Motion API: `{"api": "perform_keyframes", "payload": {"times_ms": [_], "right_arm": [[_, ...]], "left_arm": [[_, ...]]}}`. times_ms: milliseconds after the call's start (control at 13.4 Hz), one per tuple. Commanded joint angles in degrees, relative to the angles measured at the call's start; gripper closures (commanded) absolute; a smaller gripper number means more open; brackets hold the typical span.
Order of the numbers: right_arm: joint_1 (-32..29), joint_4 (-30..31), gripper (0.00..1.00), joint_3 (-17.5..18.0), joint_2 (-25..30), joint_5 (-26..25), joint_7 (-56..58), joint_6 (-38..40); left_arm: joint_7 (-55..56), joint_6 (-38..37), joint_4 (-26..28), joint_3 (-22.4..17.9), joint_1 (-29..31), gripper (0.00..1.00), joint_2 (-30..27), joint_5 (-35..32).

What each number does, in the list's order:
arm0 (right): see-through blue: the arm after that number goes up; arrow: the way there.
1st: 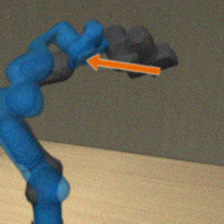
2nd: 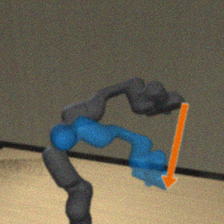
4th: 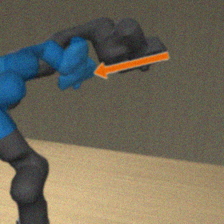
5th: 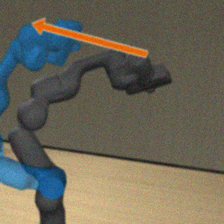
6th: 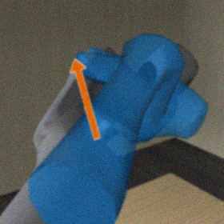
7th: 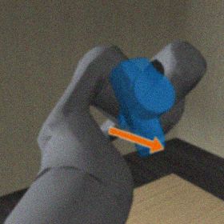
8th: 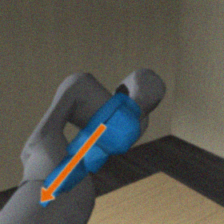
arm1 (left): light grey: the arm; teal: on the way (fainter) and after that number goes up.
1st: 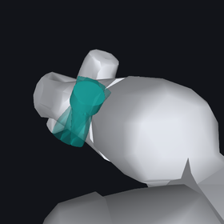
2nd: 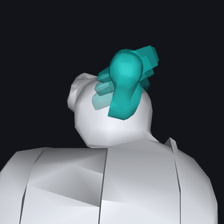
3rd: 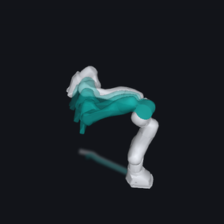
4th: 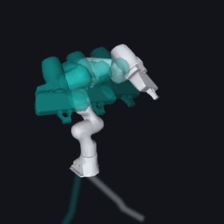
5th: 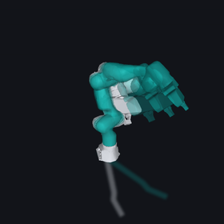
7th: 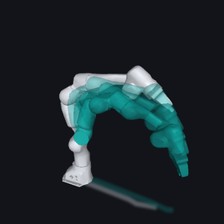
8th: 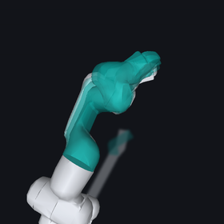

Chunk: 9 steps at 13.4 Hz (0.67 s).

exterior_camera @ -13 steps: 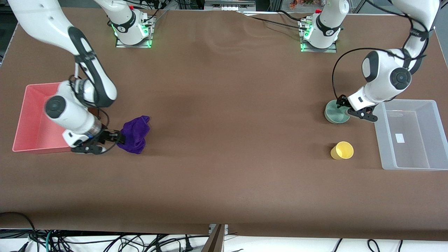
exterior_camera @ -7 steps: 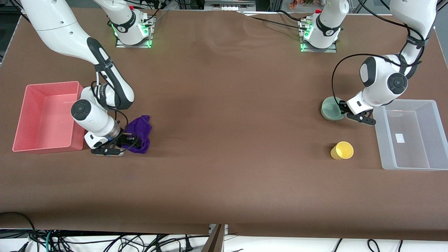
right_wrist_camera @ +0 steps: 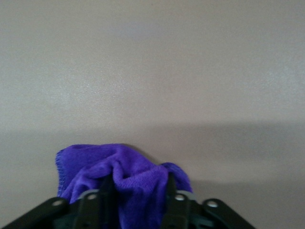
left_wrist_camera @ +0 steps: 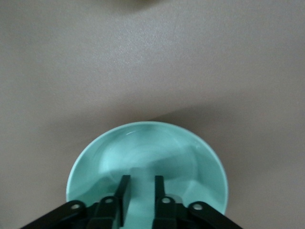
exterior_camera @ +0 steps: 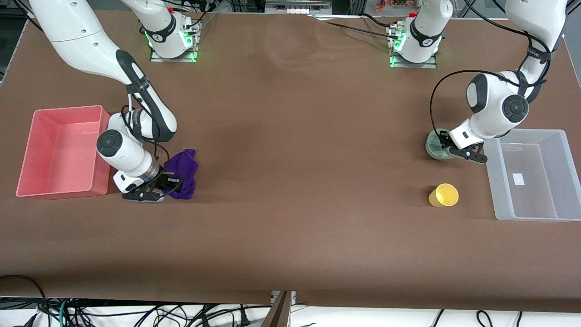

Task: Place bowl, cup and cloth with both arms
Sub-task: 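Grasp the purple cloth with the right gripper while the left gripper grasps the bowl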

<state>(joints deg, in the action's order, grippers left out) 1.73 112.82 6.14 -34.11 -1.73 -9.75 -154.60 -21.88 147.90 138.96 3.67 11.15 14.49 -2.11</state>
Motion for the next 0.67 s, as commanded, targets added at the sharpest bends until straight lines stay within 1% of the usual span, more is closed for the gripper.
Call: {"api": "perform_keyframes", "payload": {"times_ms": [0,75,224,373,447,522,596], "right_arm": [[-0.32,-0.14,1.00,0.01,0.01,0.24,4.64,1.75],[-0.50,-0.75,1.00,0.01,0.27,0.06,5.61,4.02],[-0.85,-1.98,1.00,-0.08,1.50,-0.29,6.32,7.63],[-1.90,-3.47,1.00,-0.17,3.34,-0.38,7.81,12.19],[-2.34,-4.70,1.00,-0.25,4.40,-0.38,9.12,15.61],[-3.04,-6.45,1.00,-0.25,6.15,-0.38,10.09,20.34],[-3.92,-8.73,1.00,-0.25,8.17,-0.38,11.58,26.31]], "left_arm": [[-0.53,-0.77,-0.89,0.46,0.63,0.45,-1.04,-0.53],[-0.53,-1.30,-0.89,0.55,0.54,0.45,-1.65,-0.53],[-0.44,-5.41,-2.28,0.63,0.45,0.45,-2.97,-0.53],[-0.53,-9.20,-5.35,0.63,0.54,0.45,-3.07,-0.44],[-0.18,-10.08,-6.24,0.63,0.63,0.38,-3.33,0.00],[-0.01,-10.70,-6.60,0.63,0.63,0.21,-3.76,0.18],[-0.79,-10.71,-6.60,0.63,0.63,0.01,-3.68,0.18]]}}
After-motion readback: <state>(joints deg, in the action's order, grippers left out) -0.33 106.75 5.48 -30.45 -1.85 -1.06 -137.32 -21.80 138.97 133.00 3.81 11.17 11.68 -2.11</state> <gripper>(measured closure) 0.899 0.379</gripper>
